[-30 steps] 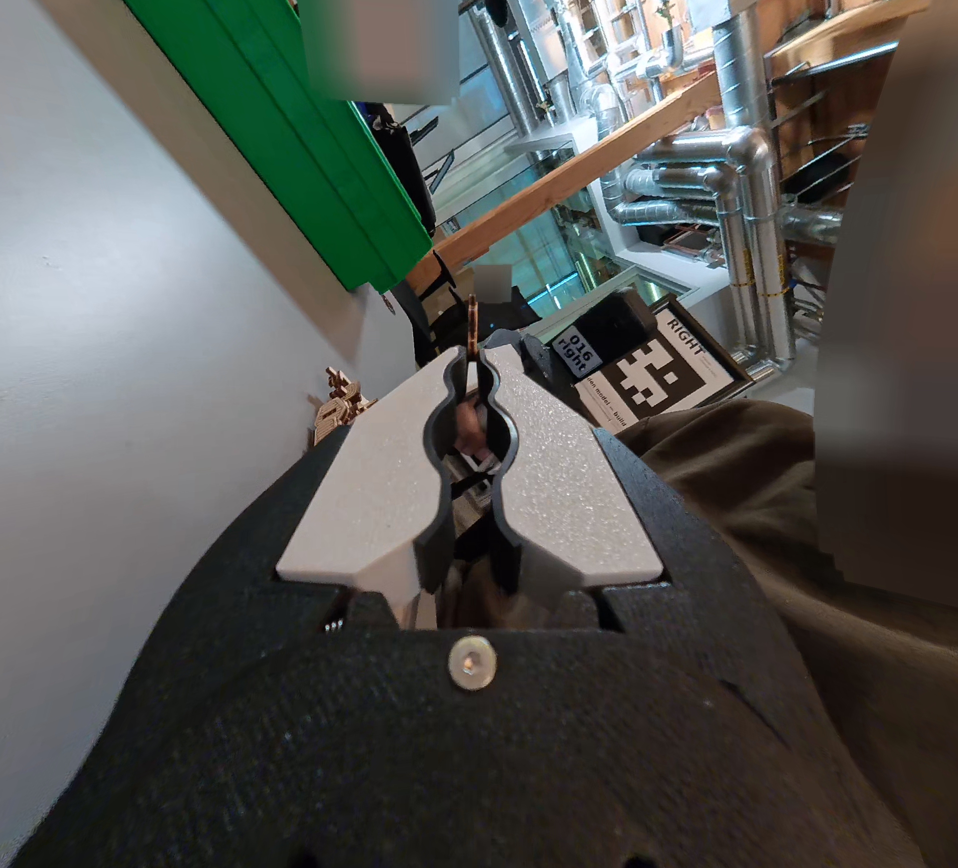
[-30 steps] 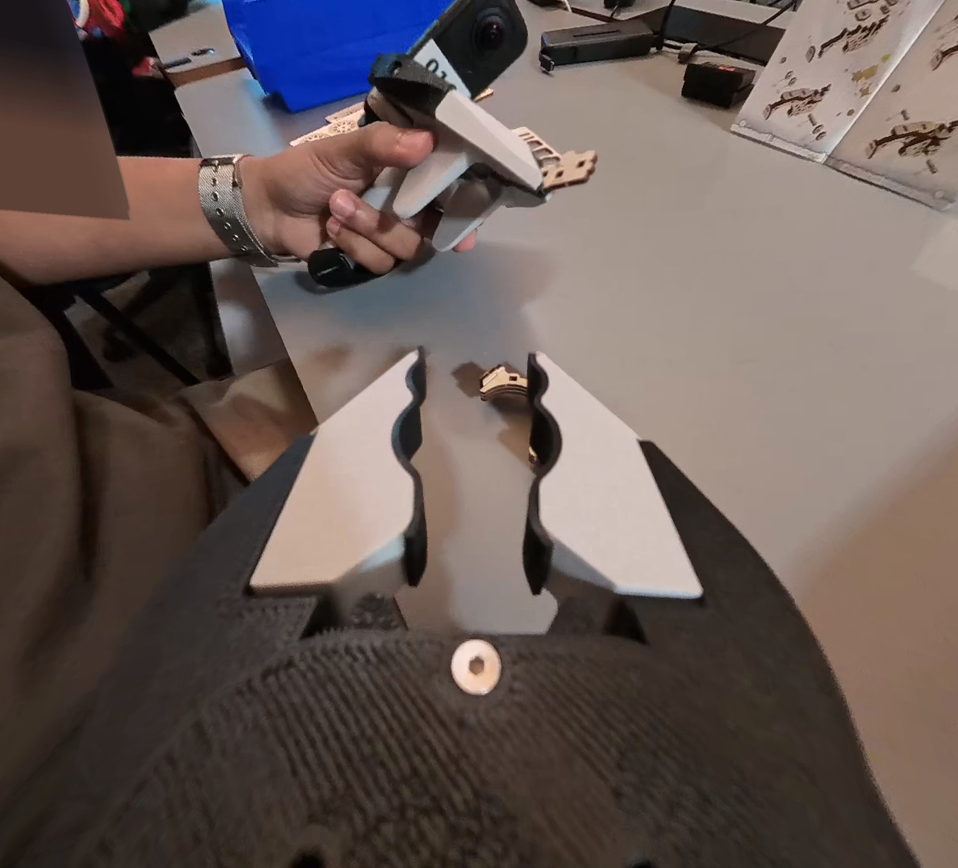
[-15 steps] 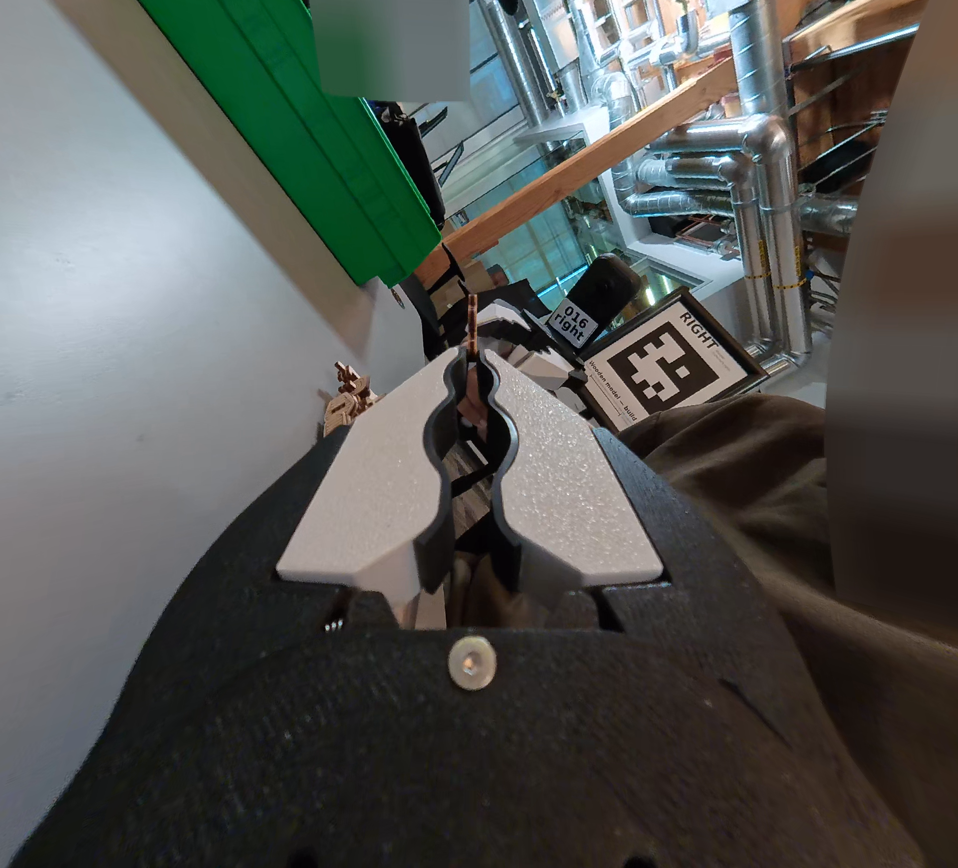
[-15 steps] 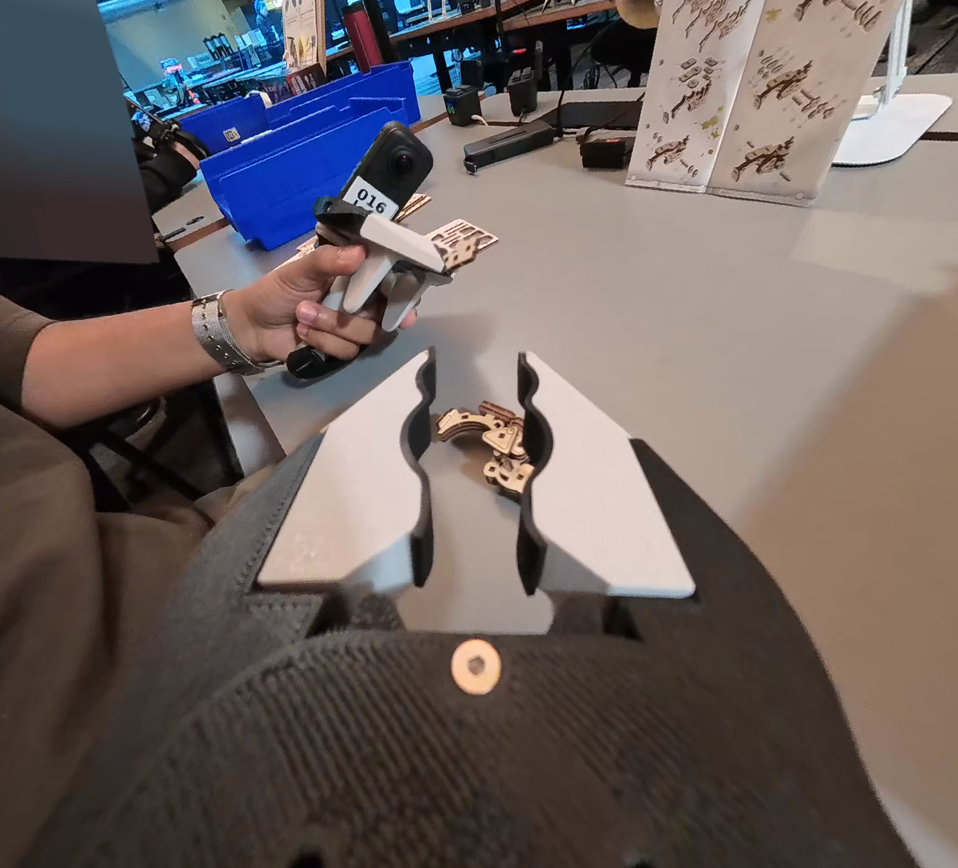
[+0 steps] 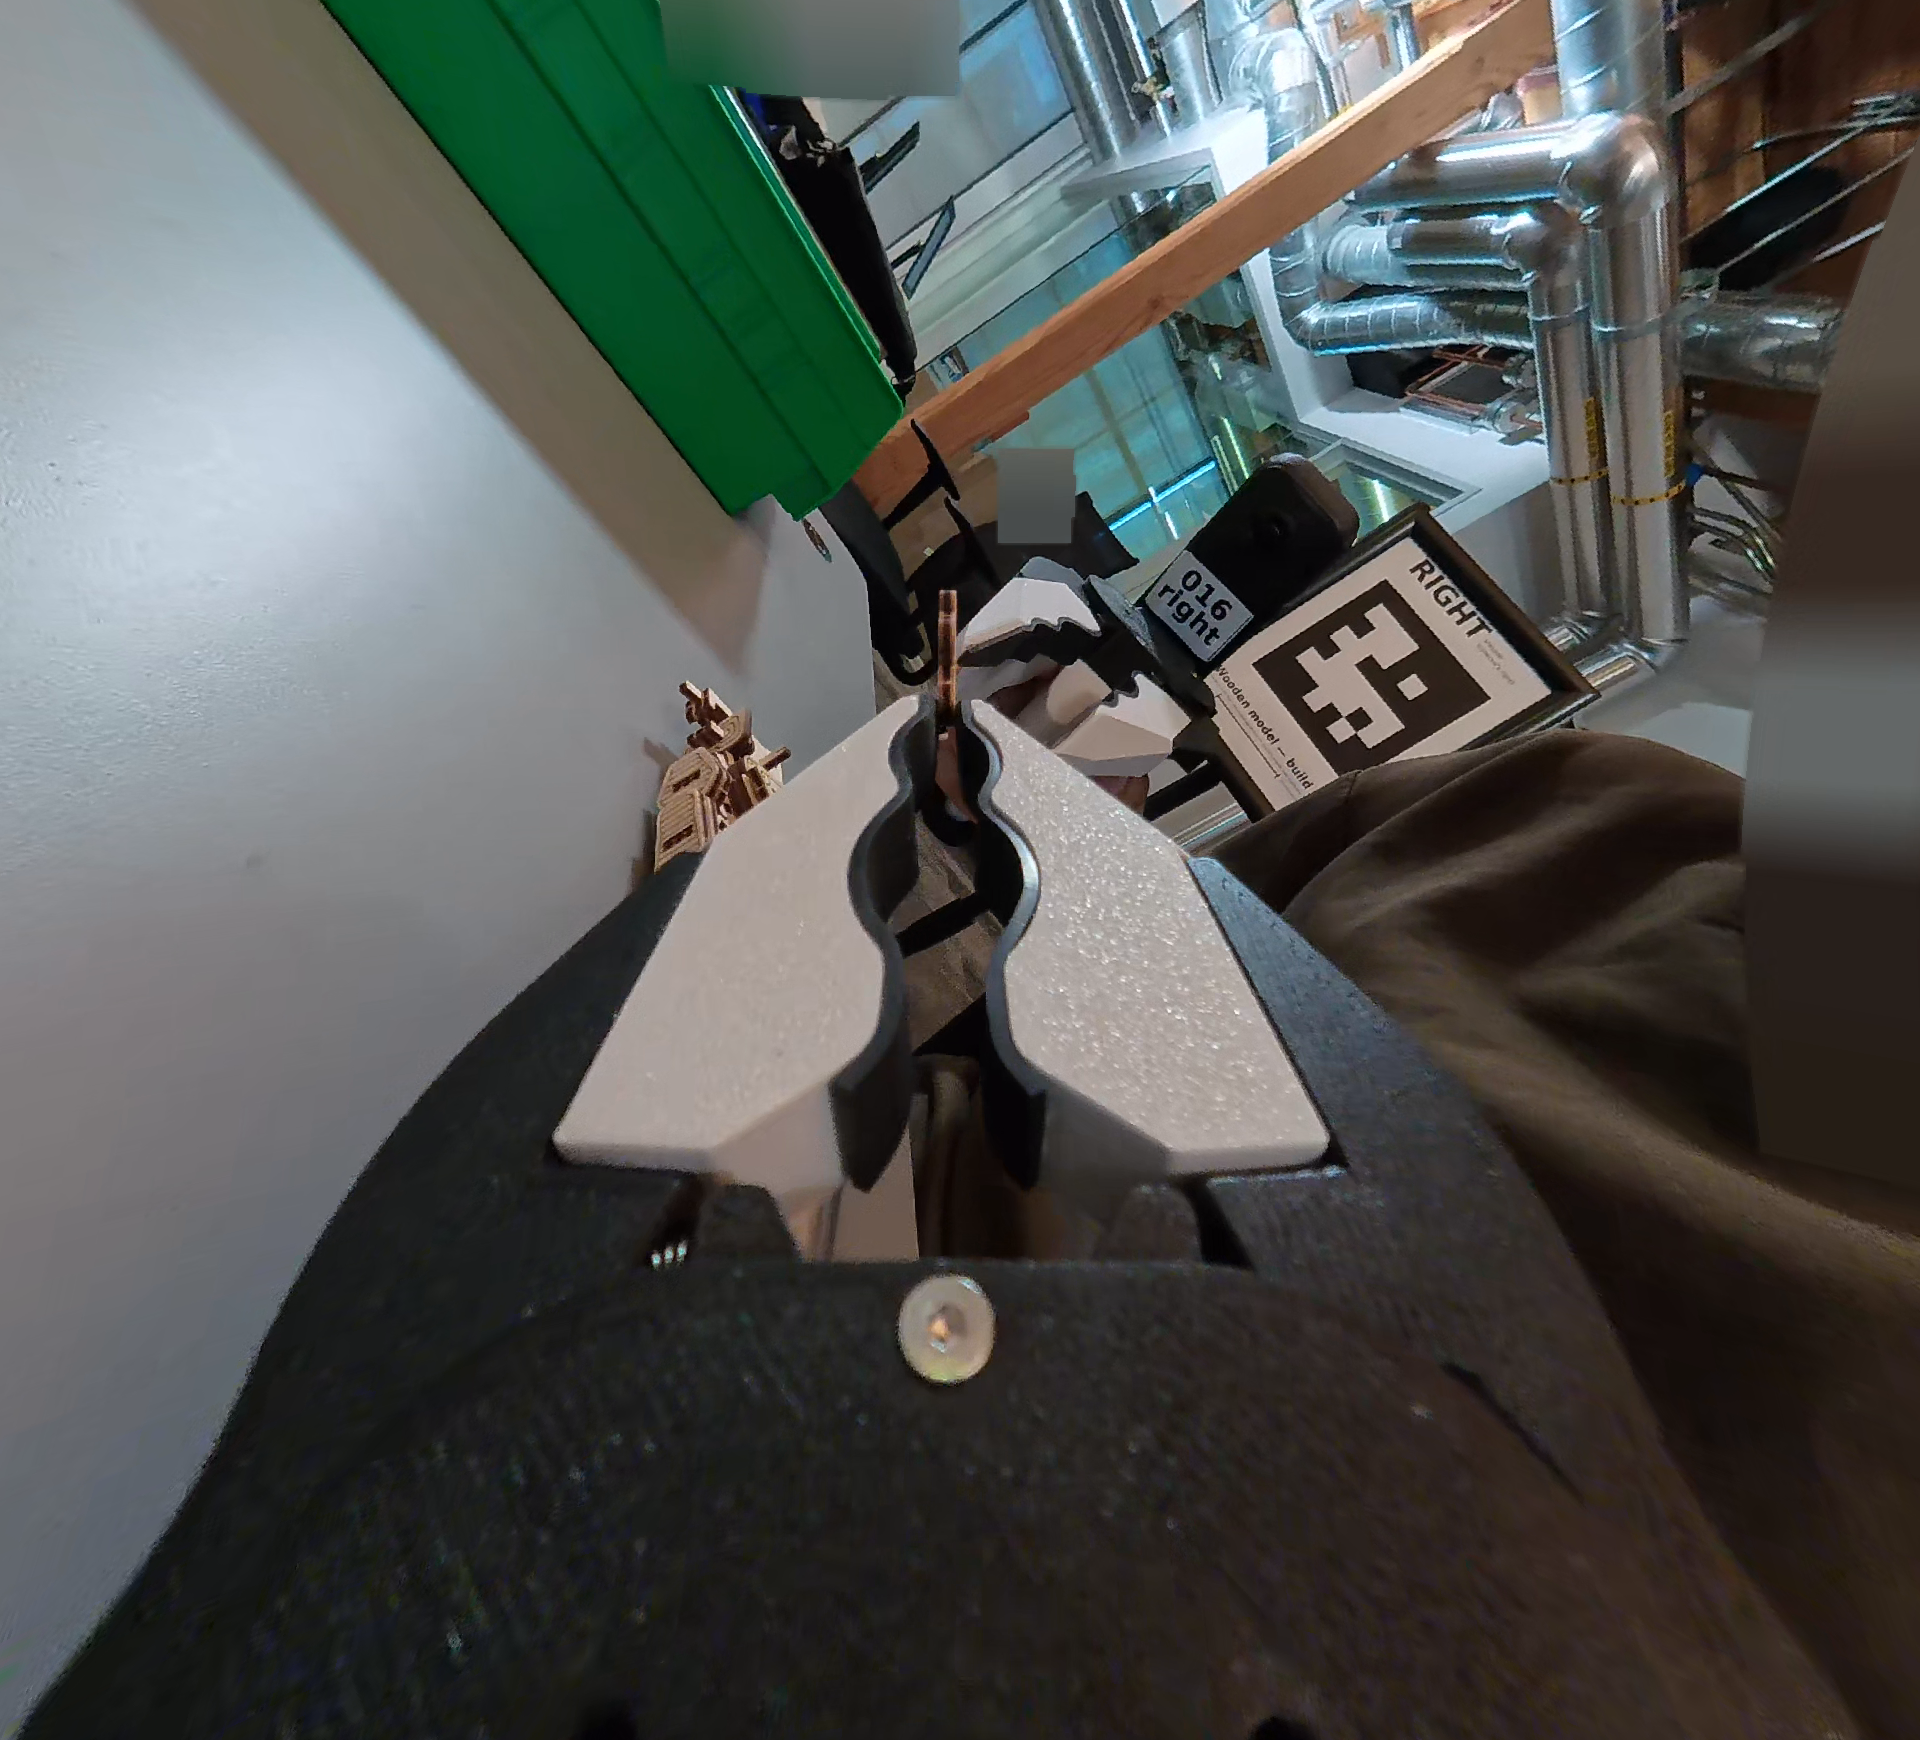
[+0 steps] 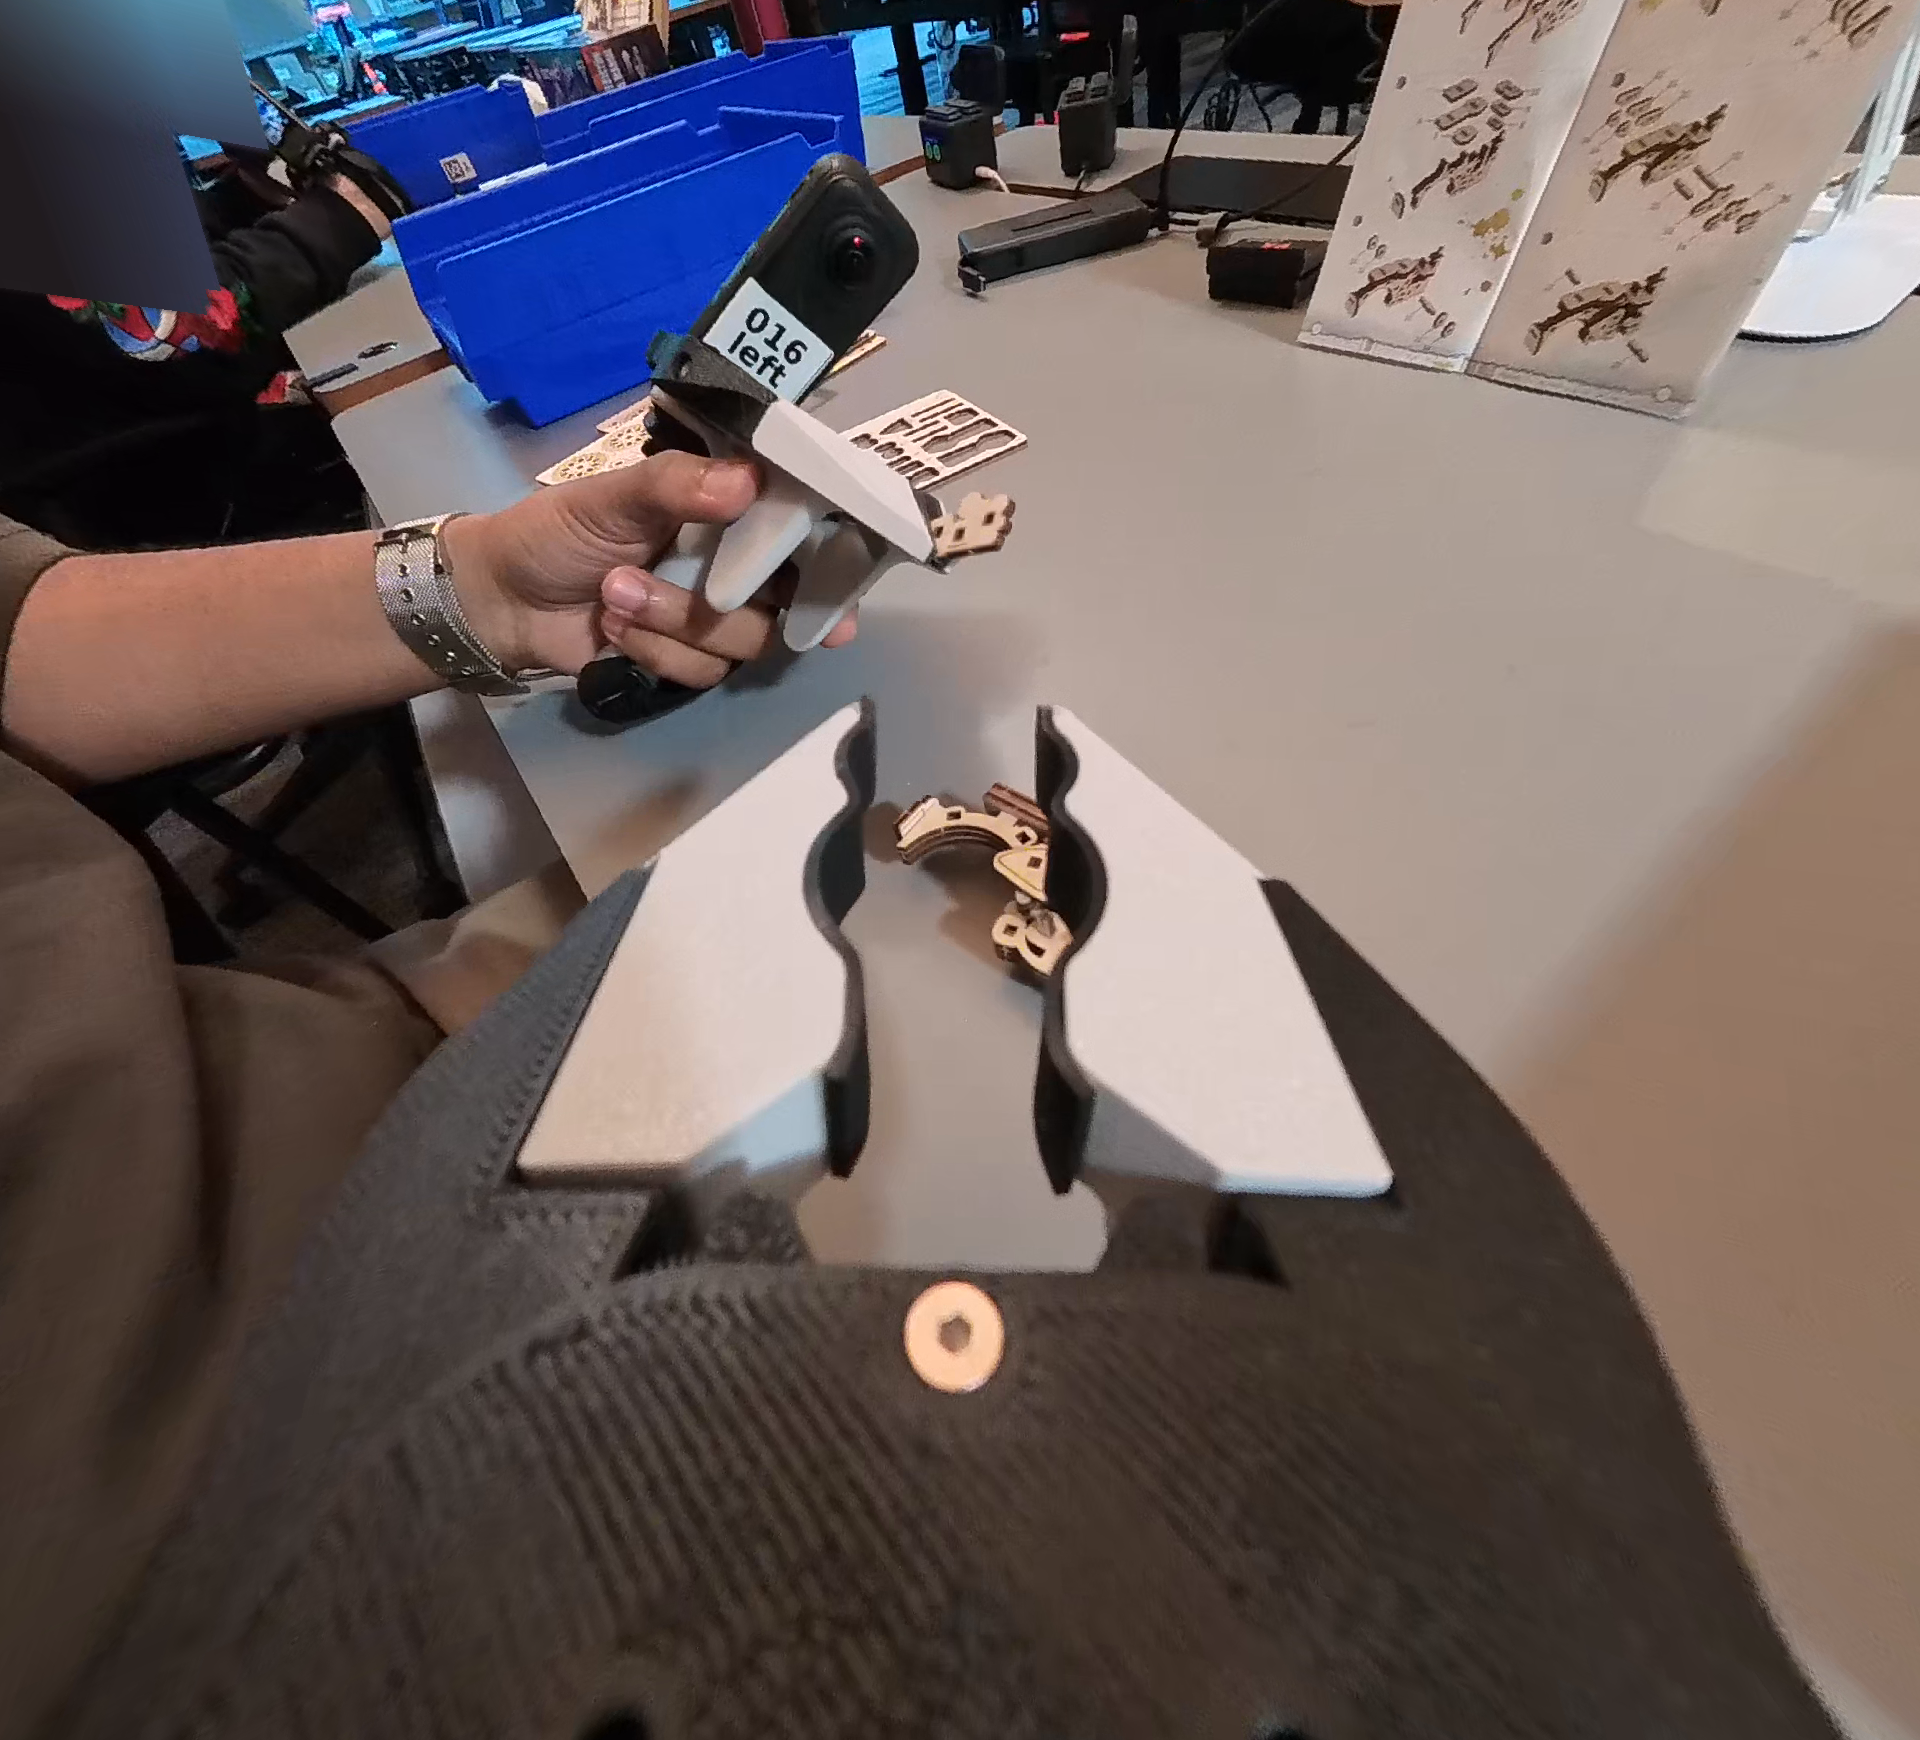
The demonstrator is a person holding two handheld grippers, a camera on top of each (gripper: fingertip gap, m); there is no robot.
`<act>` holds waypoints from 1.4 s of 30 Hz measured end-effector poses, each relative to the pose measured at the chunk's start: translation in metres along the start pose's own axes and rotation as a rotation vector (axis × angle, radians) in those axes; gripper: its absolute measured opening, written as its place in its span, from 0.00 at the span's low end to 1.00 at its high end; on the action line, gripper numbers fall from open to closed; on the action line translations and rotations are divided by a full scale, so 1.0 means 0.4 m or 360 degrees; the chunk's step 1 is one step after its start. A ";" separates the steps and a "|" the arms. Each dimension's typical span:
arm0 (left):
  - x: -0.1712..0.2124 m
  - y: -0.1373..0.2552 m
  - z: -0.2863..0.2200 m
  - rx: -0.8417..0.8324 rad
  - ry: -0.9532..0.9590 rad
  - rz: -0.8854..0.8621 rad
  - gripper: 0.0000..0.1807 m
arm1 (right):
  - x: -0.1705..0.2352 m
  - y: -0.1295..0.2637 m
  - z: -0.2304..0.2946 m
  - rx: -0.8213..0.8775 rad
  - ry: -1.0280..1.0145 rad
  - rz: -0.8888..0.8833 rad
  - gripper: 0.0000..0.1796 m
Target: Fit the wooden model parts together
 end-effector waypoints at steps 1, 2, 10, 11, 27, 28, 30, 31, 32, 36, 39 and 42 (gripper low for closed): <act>0.000 0.000 0.000 0.0004 0.0004 0.0001 0.00 | 0.000 0.001 0.000 -0.0004 -0.0008 -0.0005 0.16; 0.001 -0.001 0.000 0.0008 0.0009 0.0002 0.00 | 0.000 0.001 -0.001 -0.0007 -0.0016 -0.0008 0.16; 0.008 -0.008 0.002 0.0003 0.0020 0.0030 0.00 | 0.001 -0.001 0.002 -0.0015 -0.0014 -0.0001 0.16; 0.008 -0.008 0.002 0.0001 0.0022 0.0029 0.00 | 0.001 -0.001 0.003 -0.0015 -0.0012 0.0001 0.16; 0.008 -0.006 0.006 0.0001 0.0049 0.0023 0.00 | 0.002 -0.003 0.004 -0.0010 -0.0004 0.0005 0.16; 0.008 -0.006 0.006 0.0002 0.0051 0.0022 0.00 | 0.002 -0.003 0.004 -0.0009 -0.0004 0.0006 0.16; 0.008 -0.005 0.007 0.0003 0.0055 0.0021 0.00 | 0.002 -0.003 0.004 -0.0007 -0.0004 0.0005 0.16; 0.008 -0.005 0.007 0.0004 0.0058 0.0020 0.00 | 0.002 -0.003 0.004 -0.0006 -0.0005 0.0006 0.16; 0.007 -0.005 0.007 0.0004 0.0060 0.0019 0.00 | 0.002 -0.003 0.003 -0.0005 -0.0006 0.0006 0.16; 0.007 -0.004 0.009 0.0006 0.0068 0.0015 0.00 | 0.002 -0.003 0.002 -0.0005 -0.0010 0.0004 0.15; 0.006 -0.003 0.009 0.0010 0.0075 0.0009 0.00 | 0.002 -0.003 0.002 -0.0003 -0.0012 0.0003 0.15; 0.005 -0.002 0.009 0.0014 0.0083 0.0004 0.00 | 0.003 -0.003 0.002 -0.0001 -0.0015 0.0005 0.15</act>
Point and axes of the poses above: each gripper's, where its closed fingertips meet, y back along the fingers, x out of its underside, z = x × y across the jaws, the point moved 5 cm from there along y, back along the fingers, and after that the axes turned 5 degrees about -x, right-handed, at the moved point
